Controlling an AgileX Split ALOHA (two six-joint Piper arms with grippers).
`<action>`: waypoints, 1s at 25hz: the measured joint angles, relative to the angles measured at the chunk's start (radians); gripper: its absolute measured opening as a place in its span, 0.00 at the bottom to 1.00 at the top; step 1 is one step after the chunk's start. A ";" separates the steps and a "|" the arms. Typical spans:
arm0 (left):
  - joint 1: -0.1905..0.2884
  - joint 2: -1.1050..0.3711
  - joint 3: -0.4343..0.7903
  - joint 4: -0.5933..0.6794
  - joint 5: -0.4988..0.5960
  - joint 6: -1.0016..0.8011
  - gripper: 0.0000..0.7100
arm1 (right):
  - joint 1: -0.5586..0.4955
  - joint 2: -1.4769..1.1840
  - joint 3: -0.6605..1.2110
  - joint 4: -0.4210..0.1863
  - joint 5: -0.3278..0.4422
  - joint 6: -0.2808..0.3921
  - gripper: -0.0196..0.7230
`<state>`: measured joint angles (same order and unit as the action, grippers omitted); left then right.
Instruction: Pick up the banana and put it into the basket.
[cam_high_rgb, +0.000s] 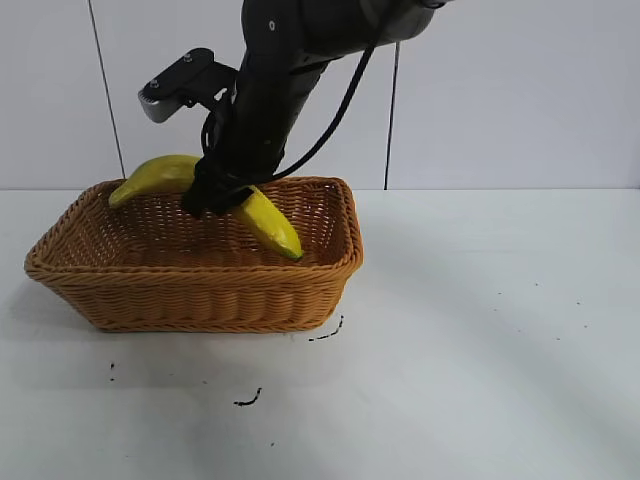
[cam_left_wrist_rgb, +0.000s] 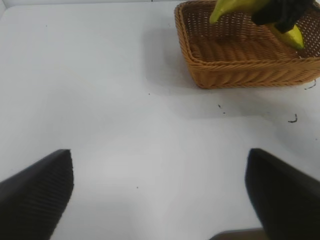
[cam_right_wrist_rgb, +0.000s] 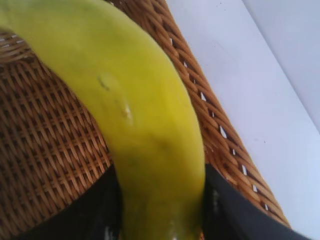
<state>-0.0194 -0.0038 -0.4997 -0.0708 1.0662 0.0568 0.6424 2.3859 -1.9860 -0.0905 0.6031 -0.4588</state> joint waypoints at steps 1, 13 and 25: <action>0.000 0.000 0.000 0.000 0.000 0.000 0.98 | 0.000 0.002 0.000 0.007 0.000 0.000 0.42; 0.000 0.000 0.000 0.000 0.000 0.000 0.98 | 0.000 -0.027 0.000 -0.003 0.009 0.035 0.95; 0.000 0.000 0.000 0.000 0.000 0.000 0.98 | -0.048 -0.147 -0.175 0.022 0.357 0.459 0.96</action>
<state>-0.0194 -0.0038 -0.4997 -0.0708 1.0662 0.0568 0.5943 2.2388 -2.1608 -0.0690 0.9602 0.0000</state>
